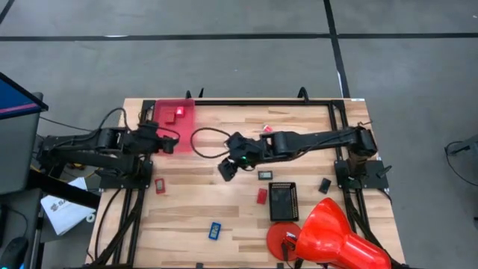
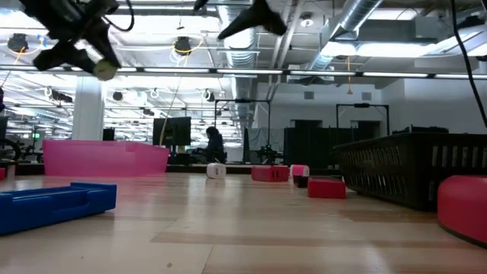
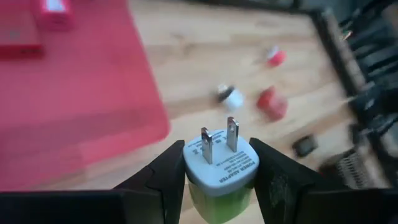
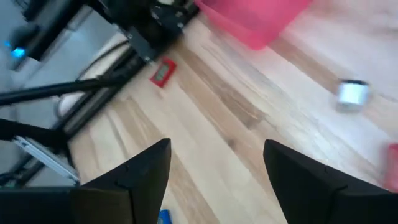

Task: Pick & Place Office items
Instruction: Put the green charger adapter into the pink bin, then put the white charger adapter into the pink bin

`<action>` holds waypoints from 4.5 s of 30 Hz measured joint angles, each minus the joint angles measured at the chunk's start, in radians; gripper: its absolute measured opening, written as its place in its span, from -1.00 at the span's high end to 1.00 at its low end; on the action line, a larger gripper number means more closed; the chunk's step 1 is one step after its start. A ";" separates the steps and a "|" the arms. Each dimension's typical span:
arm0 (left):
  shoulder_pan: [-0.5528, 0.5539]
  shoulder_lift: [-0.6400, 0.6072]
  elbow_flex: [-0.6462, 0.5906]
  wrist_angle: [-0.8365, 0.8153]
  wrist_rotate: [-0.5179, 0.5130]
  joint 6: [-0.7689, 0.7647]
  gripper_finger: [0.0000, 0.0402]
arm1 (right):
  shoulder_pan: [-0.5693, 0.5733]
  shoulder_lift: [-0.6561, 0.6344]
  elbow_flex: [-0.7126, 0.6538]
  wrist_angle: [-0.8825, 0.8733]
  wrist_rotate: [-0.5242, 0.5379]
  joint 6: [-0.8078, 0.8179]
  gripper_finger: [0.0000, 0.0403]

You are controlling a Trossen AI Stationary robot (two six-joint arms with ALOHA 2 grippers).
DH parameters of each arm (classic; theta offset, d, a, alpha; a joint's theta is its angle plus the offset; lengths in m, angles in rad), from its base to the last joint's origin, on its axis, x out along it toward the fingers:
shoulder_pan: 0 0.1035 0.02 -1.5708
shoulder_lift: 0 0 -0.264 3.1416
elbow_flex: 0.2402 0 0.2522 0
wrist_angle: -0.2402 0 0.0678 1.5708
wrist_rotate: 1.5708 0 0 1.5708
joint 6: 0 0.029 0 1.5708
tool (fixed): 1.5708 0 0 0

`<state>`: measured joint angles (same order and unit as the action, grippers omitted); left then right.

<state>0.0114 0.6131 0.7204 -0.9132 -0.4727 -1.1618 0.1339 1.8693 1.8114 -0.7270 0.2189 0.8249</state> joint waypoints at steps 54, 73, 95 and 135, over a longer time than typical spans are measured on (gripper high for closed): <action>0.878 0.639 0.002 0.336 0.316 0.422 0.26 | 0.363 -0.332 0.000 -0.813 0.572 0.687 -0.25; 0.878 0.639 0.003 0.419 0.340 0.512 -0.03 | 0.364 -0.333 0.000 -0.810 0.572 0.687 -0.24; 0.198 0.416 0.003 0.582 0.562 0.821 0.01 | 0.417 -0.365 -0.001 -0.844 0.621 0.747 -0.24; 0.284 1.167 0.443 0.416 0.409 1.020 -0.45 | 0.526 -0.443 -0.001 -0.844 0.804 0.799 -0.24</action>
<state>0.2951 1.7797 1.1634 -0.4972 -0.0641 -0.1421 0.6594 1.4265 1.8107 -1.5711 1.0228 1.6238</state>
